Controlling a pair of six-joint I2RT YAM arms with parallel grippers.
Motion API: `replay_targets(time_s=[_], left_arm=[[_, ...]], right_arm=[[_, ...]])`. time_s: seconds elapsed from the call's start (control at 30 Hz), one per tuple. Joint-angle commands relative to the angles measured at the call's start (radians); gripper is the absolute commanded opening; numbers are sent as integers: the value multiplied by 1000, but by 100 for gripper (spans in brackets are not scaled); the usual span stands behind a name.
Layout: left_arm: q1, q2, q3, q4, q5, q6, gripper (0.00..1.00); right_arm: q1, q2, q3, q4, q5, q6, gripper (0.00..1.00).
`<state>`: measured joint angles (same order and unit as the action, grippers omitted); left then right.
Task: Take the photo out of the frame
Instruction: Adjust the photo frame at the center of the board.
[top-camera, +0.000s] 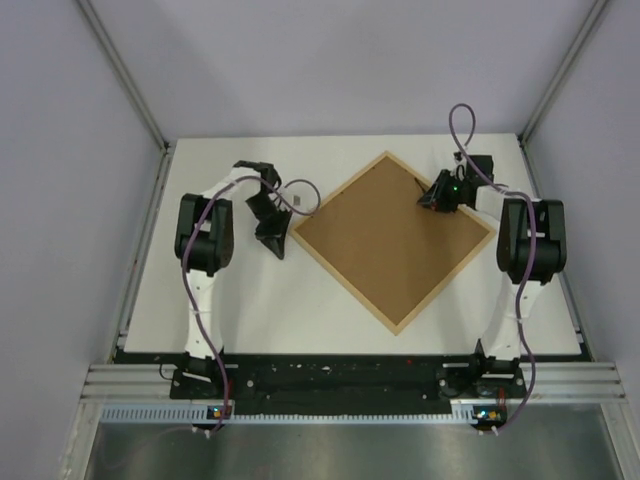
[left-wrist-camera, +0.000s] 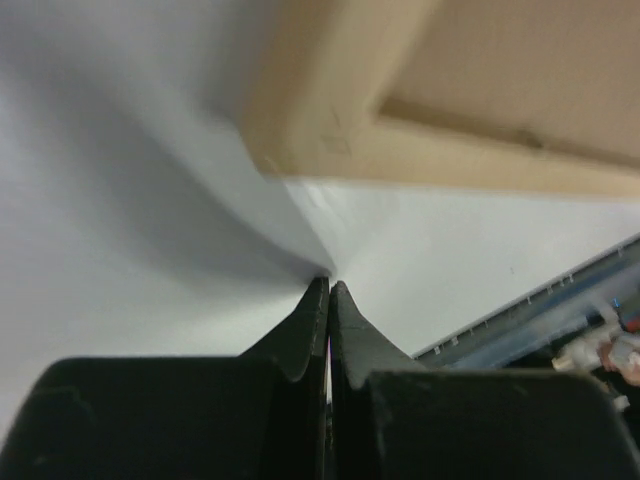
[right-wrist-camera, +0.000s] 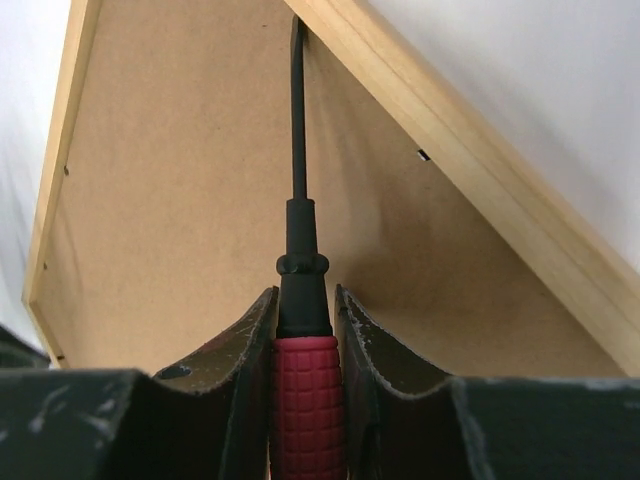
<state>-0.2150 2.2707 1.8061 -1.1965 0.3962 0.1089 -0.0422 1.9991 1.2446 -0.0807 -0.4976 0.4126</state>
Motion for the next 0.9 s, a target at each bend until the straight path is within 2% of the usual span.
replay_targets(time_s=[0.0,0.13,0.23,0.3,0.37,0.43,0.53,0.63,0.7,0.87], left_arm=[[-66,-59,-80,-61,92,107,2],[-119,-123,-111,-55,104,140,1],[-66,-172,-50,-6,112,92,2],[-12,-180,40,15,125,68,5],[28,-174,145,44,122,55,17],[31,-146,221,102,66,60,29],[26,-82,297,193,-12,60,39],[17,36,410,189,-37,71,39],[14,111,470,183,-13,60,39],[-10,167,441,209,53,34,40]], right_arm=[[22,131,191,-138,113,-57,0],[63,168,289,-179,76,-83,0],[74,115,273,-179,39,-86,0],[74,51,239,-177,10,-103,0],[74,-43,188,-180,-10,-136,0],[74,-130,145,-180,-24,-159,0],[68,-271,87,-191,-21,-178,0],[45,-379,33,-224,7,-175,0],[-14,-430,-5,-246,43,-172,0],[-151,-508,-100,-252,195,-149,0]])
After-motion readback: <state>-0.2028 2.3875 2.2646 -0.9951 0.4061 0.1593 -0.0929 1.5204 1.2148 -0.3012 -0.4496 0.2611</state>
